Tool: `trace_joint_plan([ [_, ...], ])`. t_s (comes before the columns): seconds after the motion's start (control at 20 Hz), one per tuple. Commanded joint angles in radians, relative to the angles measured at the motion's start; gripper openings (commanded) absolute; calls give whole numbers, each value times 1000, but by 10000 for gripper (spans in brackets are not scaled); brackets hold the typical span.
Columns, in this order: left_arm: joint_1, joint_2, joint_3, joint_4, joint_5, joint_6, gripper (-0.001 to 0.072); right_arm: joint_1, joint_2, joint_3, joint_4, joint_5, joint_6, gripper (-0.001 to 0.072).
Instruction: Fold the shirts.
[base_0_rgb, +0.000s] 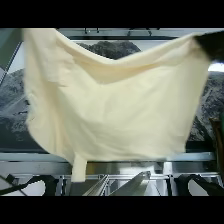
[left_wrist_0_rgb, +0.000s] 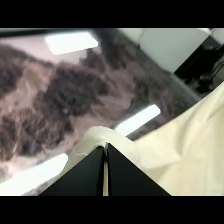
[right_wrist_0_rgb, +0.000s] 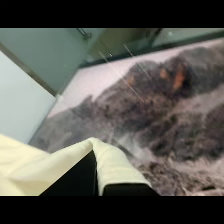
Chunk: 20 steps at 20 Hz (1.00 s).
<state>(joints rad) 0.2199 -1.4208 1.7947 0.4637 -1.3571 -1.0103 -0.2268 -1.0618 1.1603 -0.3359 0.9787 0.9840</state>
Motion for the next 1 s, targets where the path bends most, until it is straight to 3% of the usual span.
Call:
trace_joint_plan([
  [0.0,-107,-288,-17,183,42,0,16,80,-276,-43,-86,-147,-29,16],
  [0.15,-107,-535,144,172,56,16,17,83,-476,-37,59,-344,-168,17],
  [0.2,-98,-590,215,156,58,5,100,71,-525,-16,142,-365,-213,118],
  [0.25,-86,-626,283,154,52,-11,392,51,-550,11,183,-331,-237,357],
  [0.3,-67,-631,319,154,46,-34,680,20,-552,35,179,-263,-245,503],
  [0.45,37,-526,257,163,-15,-93,705,-124,-476,51,100,-17,-215,490],
  [0.6,159,-395,107,255,-163,-151,703,-271,-397,37,-225,239,-26,490],
  [0.7,226,-317,-41,286,-247,-163,703,-323,-328,-65,-410,379,47,490],
  [0.8,275,-231,-257,312,-286,-160,703,-348,-248,-212,-528,367,54,490],
  [0.95,314,-116,-590,446,-227,-137,703,-371,-187,-400,-561,255,49,491],
])
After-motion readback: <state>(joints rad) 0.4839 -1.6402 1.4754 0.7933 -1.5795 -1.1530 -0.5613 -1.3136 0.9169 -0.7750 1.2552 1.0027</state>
